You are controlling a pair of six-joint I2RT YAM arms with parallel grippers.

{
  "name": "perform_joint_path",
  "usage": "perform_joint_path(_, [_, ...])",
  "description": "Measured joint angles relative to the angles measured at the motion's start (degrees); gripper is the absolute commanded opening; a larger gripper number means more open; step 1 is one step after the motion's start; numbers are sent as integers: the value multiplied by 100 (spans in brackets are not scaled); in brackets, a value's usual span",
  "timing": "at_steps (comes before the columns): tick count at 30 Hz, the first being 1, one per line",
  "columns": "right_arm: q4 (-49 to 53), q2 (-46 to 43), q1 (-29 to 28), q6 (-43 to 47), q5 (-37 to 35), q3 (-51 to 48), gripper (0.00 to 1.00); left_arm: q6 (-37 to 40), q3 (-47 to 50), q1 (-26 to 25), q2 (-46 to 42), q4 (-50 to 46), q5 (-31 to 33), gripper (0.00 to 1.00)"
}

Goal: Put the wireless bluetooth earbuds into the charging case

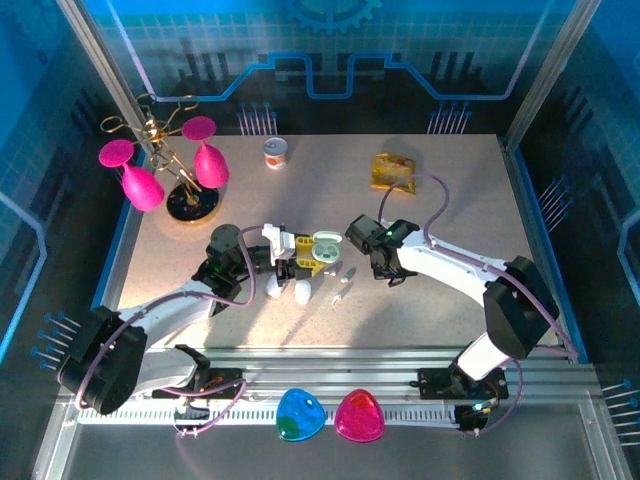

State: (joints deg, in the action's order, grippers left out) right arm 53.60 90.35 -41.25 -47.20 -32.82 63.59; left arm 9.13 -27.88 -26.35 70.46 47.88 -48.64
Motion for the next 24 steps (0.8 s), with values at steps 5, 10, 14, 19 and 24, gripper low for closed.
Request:
perform_joint_path(5, [94, 157, -31, 2, -131, 90, 6, 2, 0, 0, 0, -4, 0, 20])
perform_joint_path(10, [101, 205, -37, 0, -173, 103, 6, 2, 0, 0, 0, -20, 0, 20])
perform_joint_path(14, [101, 238, -37, 0, -175, 103, 6, 4, 0, 0, 0, -52, 0, 20])
perform_joint_path(19, [103, 361, -37, -68, -201, 107, 5, 4, 0, 0, 0, -85, 0, 20])
perform_joint_path(24, [129, 470, -26, -334, -247, 186, 3, 4, -2, 0, 0, -90, 0, 20])
